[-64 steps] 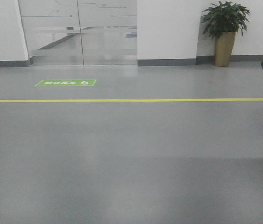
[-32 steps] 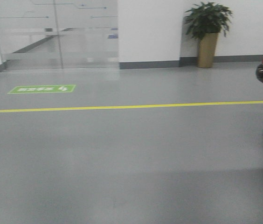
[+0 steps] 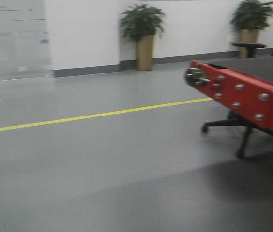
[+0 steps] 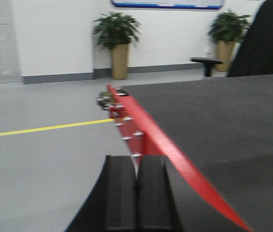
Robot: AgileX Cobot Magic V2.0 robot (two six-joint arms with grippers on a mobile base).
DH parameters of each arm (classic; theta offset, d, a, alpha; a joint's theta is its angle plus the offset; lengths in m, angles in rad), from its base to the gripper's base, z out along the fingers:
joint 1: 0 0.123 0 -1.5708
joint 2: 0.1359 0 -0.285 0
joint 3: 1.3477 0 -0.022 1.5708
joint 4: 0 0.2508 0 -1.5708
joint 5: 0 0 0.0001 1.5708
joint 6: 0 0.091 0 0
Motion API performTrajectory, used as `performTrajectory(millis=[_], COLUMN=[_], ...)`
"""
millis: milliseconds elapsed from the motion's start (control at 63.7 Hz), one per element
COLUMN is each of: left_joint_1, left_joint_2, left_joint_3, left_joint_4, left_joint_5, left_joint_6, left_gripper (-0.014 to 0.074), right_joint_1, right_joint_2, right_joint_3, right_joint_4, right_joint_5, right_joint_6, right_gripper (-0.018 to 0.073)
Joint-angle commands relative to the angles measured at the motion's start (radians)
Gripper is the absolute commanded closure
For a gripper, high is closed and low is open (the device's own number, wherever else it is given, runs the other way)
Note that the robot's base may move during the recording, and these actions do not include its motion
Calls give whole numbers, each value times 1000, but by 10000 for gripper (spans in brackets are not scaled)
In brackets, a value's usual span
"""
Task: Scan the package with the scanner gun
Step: 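Turn the base to face the conveyor with the box and scanner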
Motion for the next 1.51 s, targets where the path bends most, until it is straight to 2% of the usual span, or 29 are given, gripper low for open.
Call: performTrajectory(millis=[0,1491], left_joint_1=[-6,-6], left_joint_2=[-4,-4], left_joint_3=[-4,-4], left_joint_4=[-3,-3], left_joint_5=[-15,-15], left_joint_6=[-1,-1], left_gripper=[708,708], right_joint_1=[-1,0], right_joint_2=[-3,-3], right_joint_3=[0,0], right_joint_4=[-7,-7], right_joint_5=[-17,-17], right_joint_6=[-1,-1], right_gripper=[712,712])
